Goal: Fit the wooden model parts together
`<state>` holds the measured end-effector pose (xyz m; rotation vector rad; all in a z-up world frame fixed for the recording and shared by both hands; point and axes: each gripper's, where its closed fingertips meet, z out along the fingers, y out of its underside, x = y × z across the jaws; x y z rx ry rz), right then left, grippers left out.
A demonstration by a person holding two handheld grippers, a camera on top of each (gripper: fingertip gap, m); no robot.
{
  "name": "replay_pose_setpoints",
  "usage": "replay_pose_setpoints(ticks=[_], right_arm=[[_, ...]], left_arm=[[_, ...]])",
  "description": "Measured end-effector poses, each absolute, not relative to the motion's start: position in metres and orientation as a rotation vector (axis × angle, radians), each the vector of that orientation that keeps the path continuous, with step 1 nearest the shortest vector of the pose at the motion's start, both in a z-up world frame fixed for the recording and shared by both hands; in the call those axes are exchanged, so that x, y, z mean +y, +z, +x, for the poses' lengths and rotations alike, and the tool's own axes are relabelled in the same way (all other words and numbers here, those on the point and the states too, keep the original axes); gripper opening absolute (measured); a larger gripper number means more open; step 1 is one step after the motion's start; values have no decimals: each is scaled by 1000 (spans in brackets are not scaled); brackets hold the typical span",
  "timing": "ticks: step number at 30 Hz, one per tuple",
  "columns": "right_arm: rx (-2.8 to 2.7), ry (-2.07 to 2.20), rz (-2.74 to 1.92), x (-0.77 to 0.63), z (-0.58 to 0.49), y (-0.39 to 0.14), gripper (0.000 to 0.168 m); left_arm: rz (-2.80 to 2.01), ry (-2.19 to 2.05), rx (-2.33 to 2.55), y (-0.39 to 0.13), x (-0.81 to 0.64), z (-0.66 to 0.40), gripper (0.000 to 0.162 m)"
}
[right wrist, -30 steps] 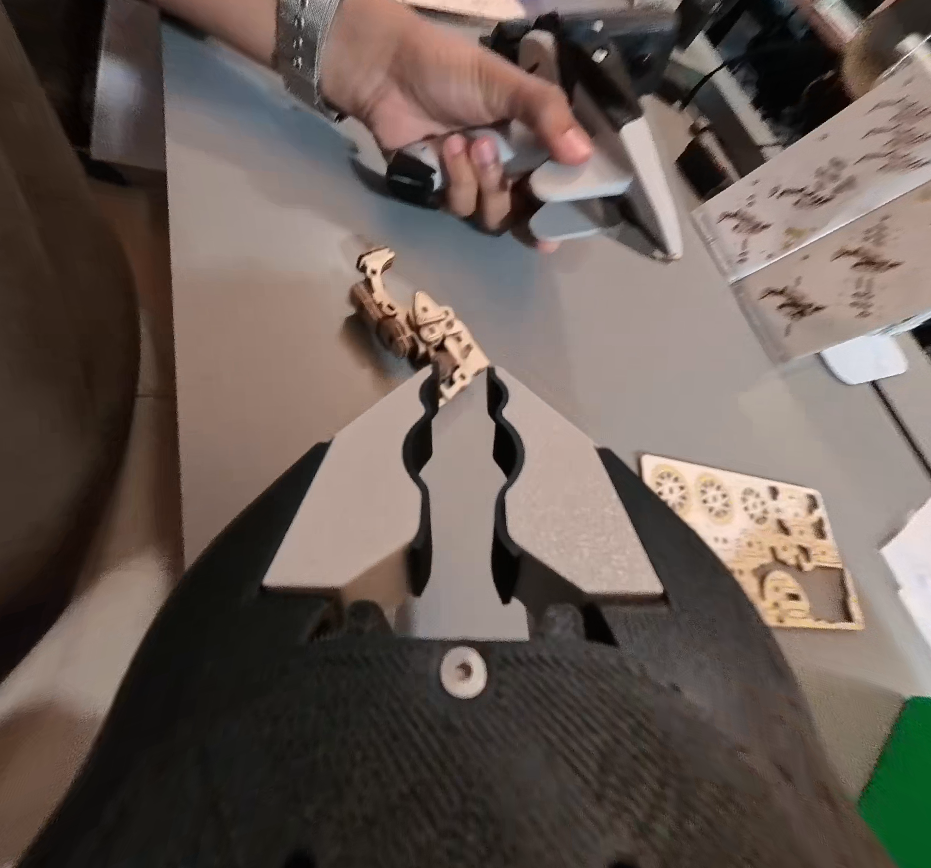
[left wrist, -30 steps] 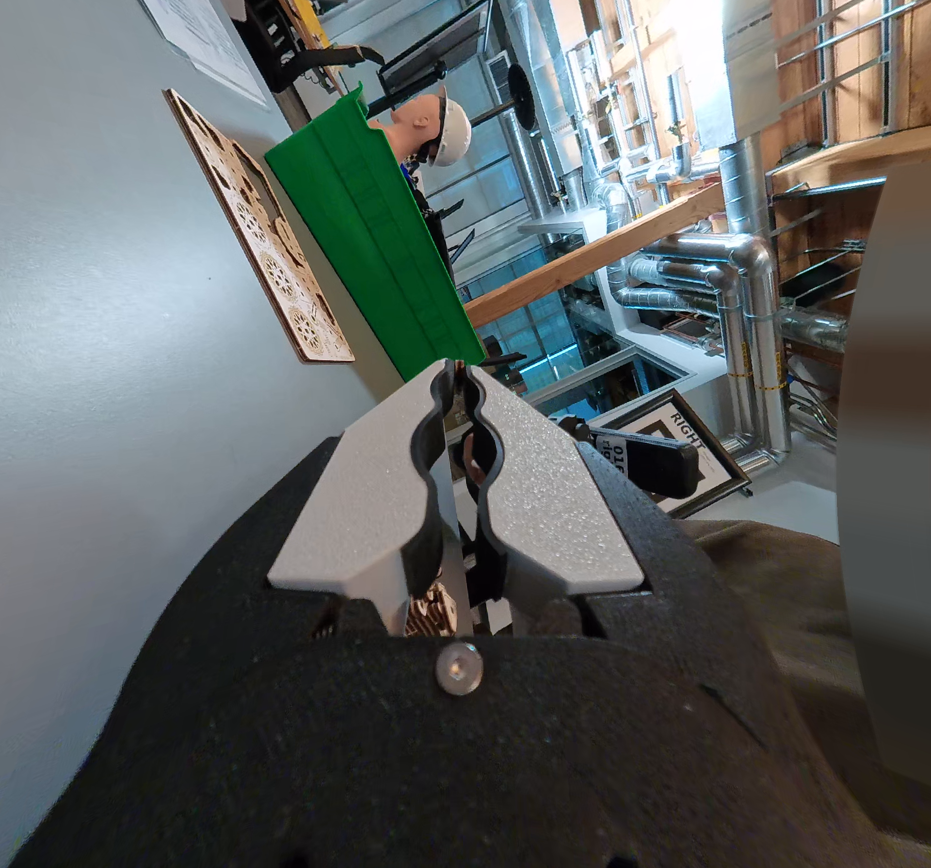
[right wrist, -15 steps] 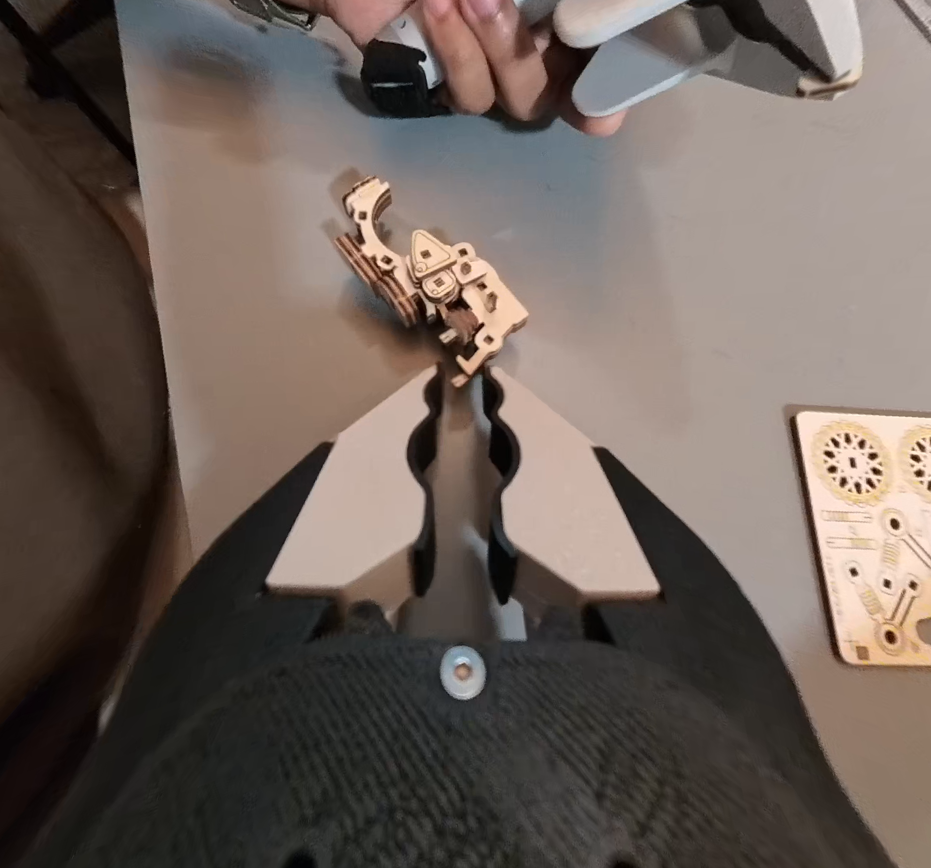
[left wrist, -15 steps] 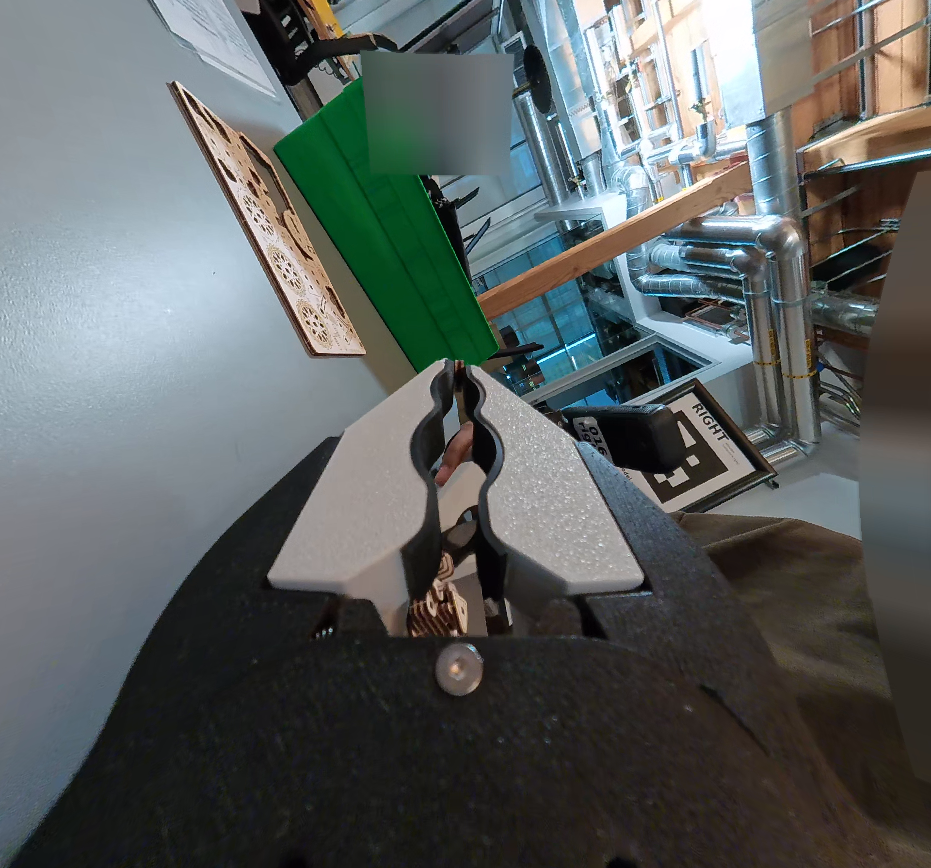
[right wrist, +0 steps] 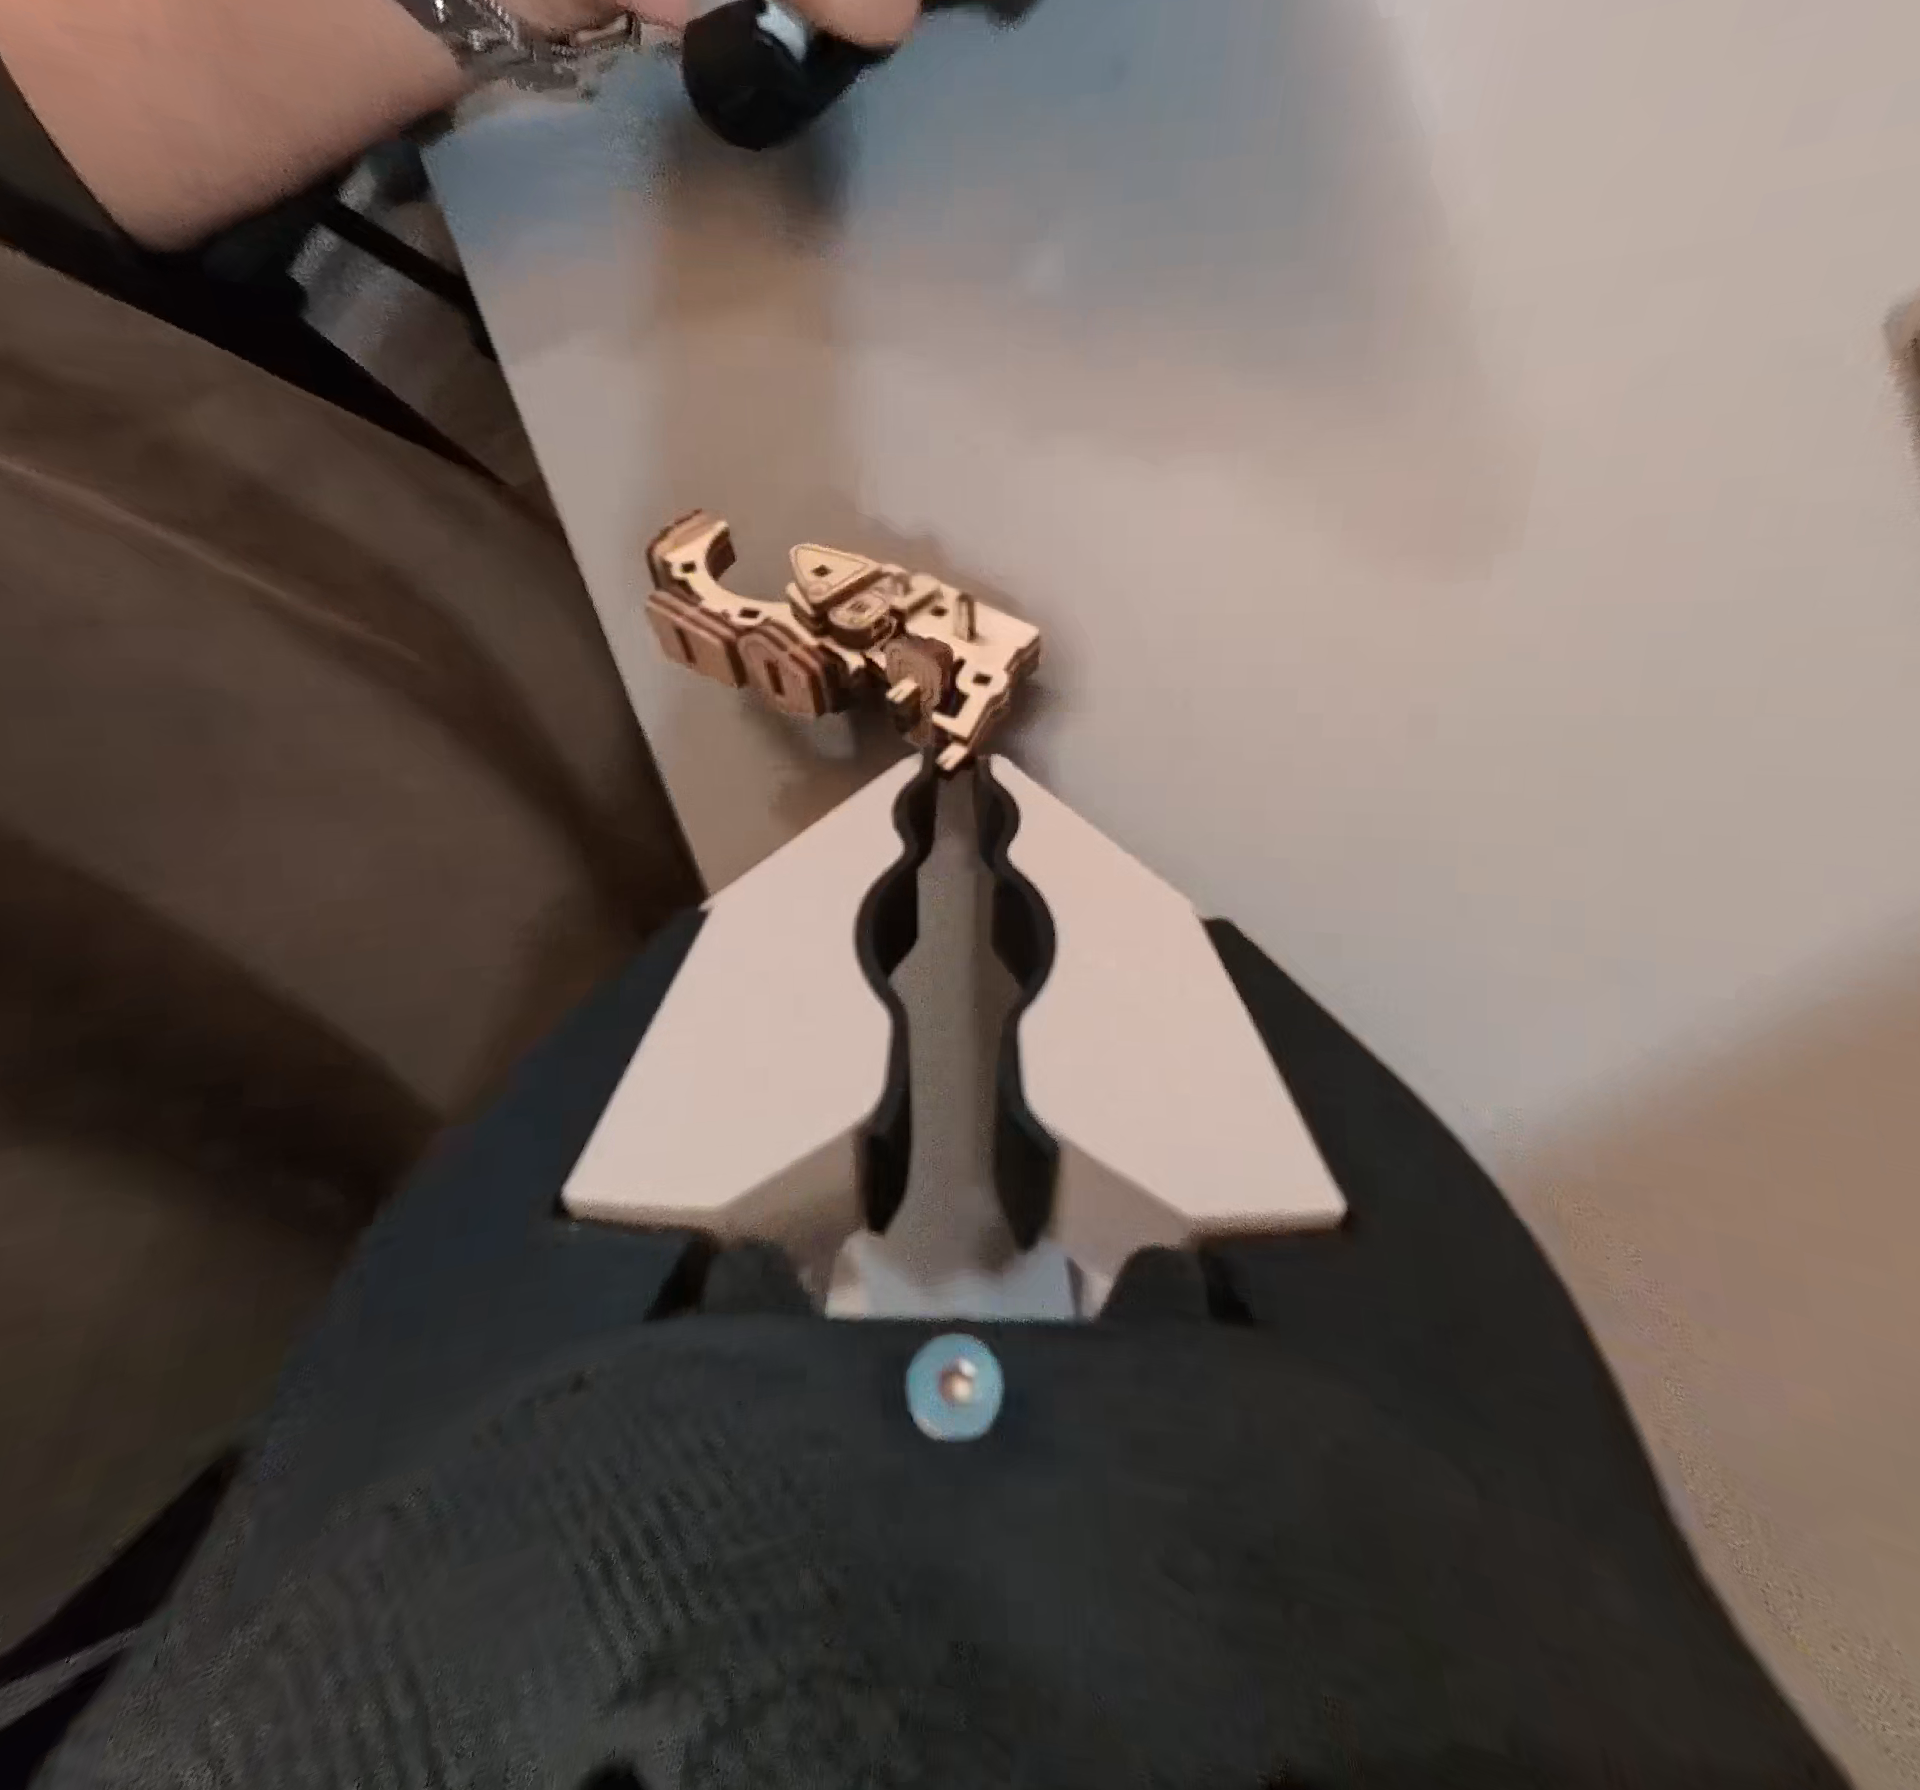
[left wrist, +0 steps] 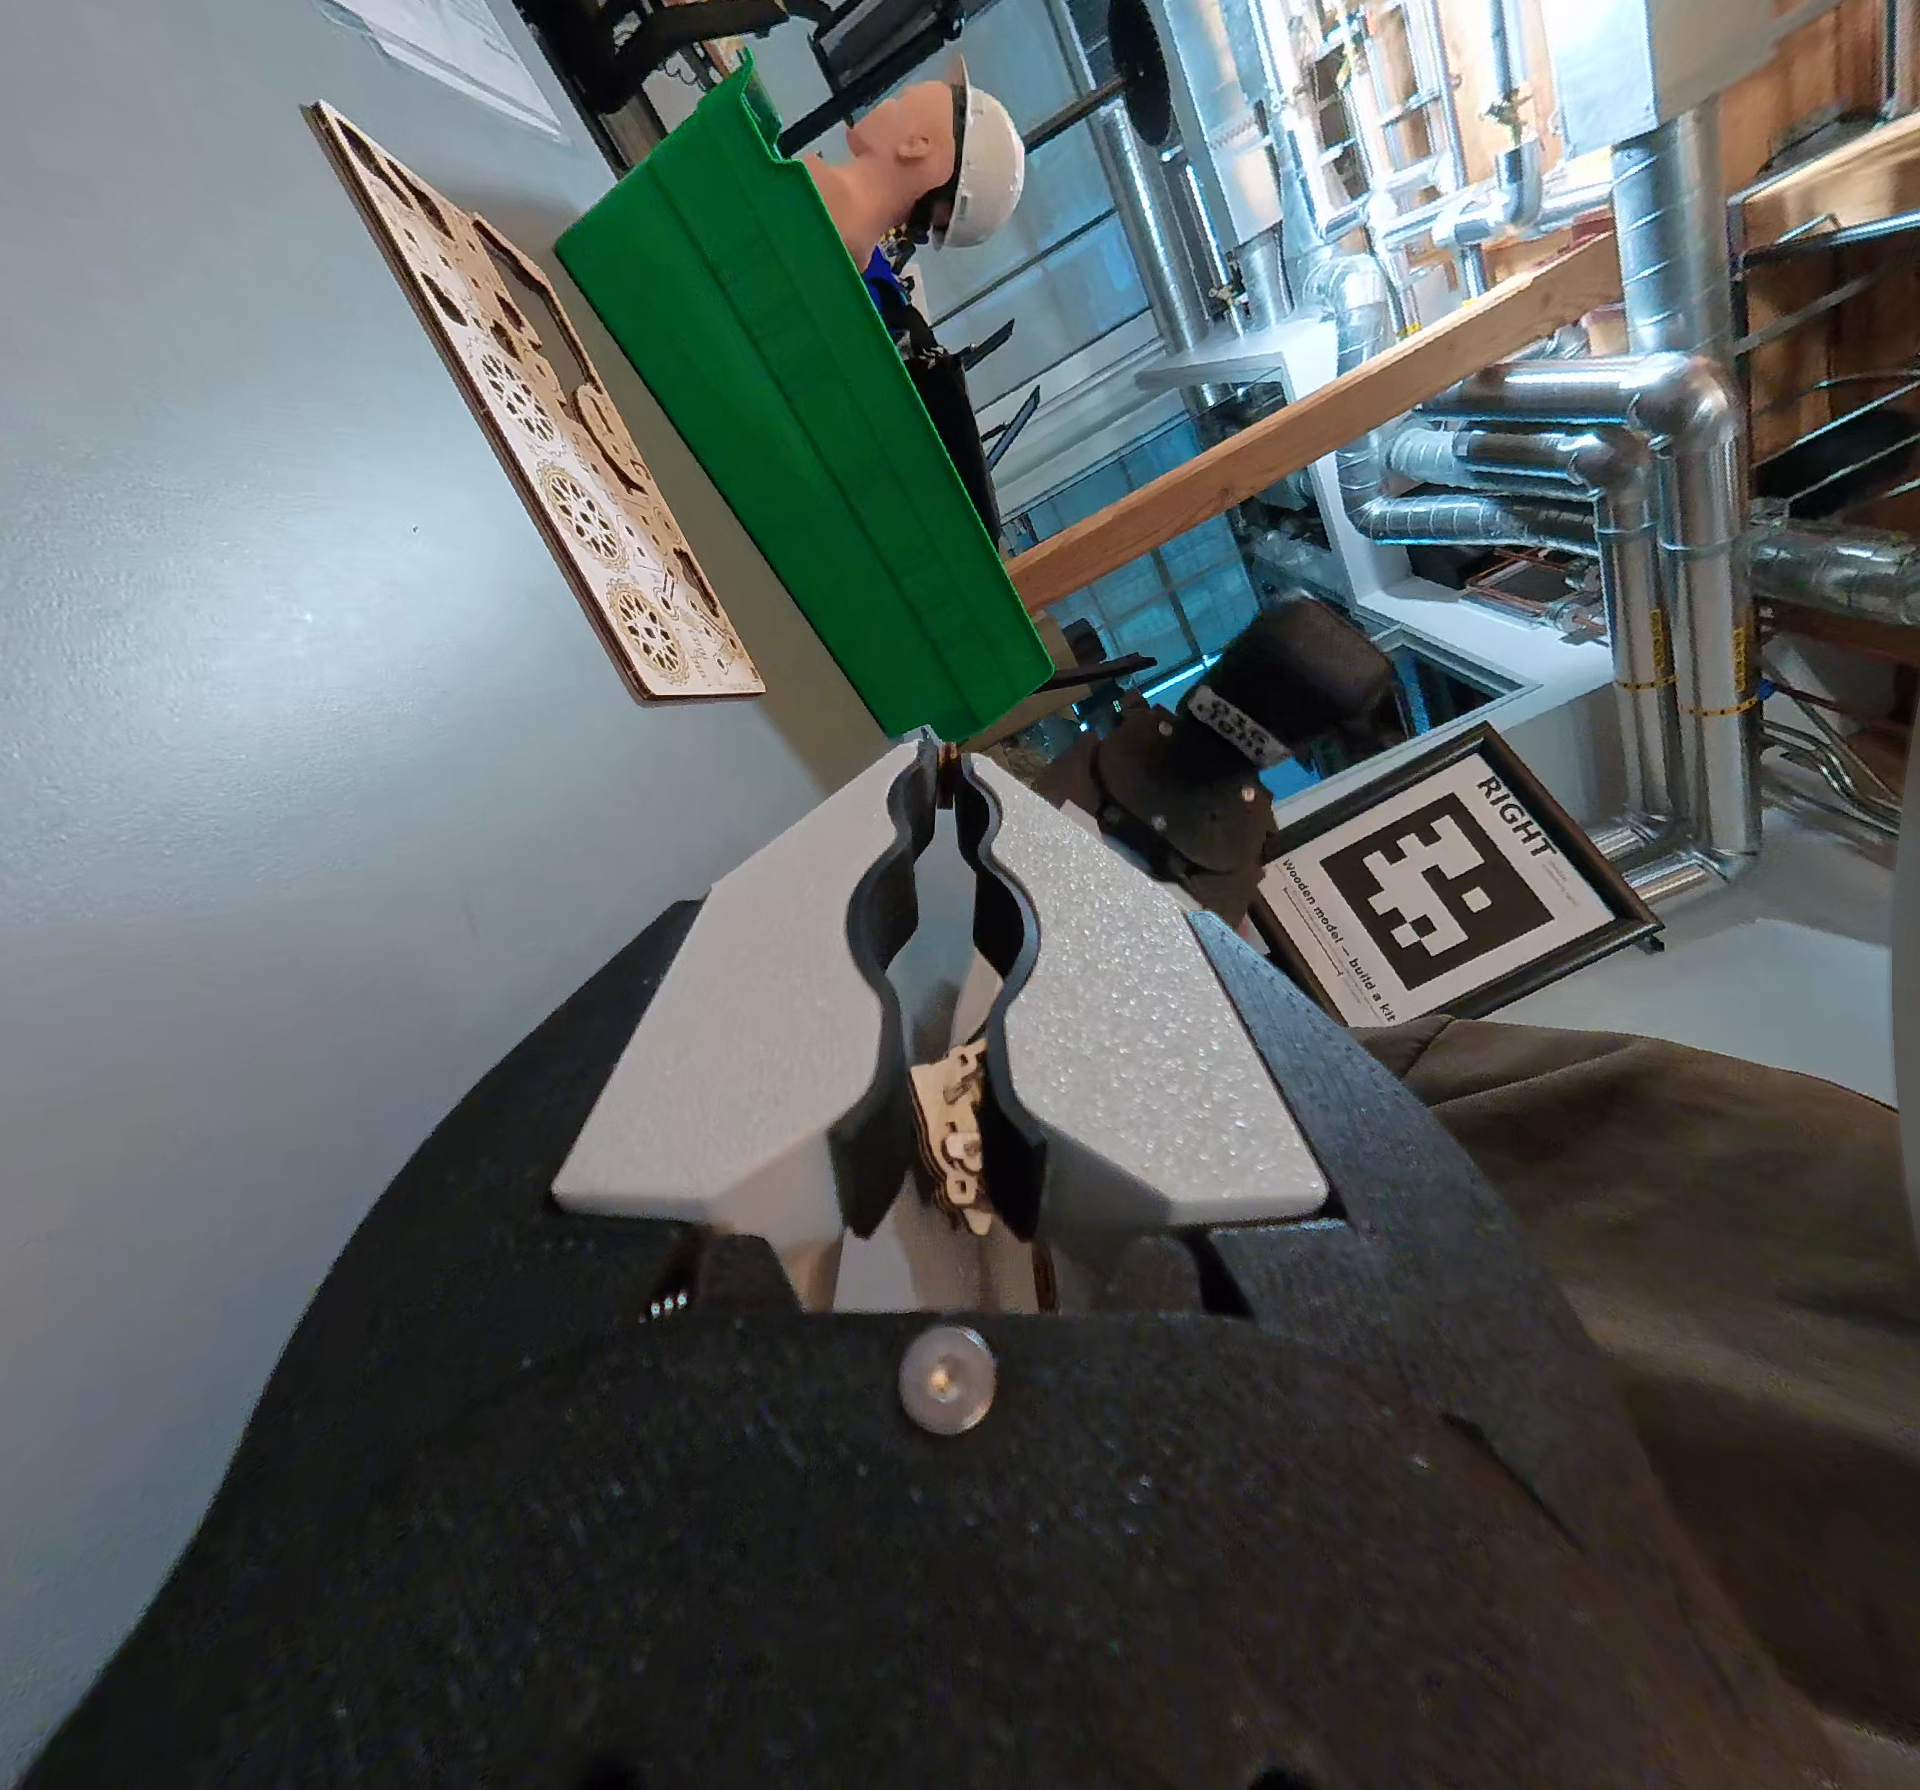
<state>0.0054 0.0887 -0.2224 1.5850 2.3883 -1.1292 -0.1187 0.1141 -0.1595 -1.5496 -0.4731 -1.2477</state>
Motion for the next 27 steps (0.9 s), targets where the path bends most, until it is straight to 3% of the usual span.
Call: replay_pose_setpoints(ticks=[1,6,27], right_arm=[[2306,-1111,1619,91,8,-220,5],[2067,-1025,1747,113,12,-214,5],[2117,-1052,1833,128,-2,-209,22]], left_arm=[[-1554,-1241,-470,-160,114,-118,1],[-1593,-1223,-443,-163,115,-111,1],[-1558,-1256,-475,-161,117,-114,1]])
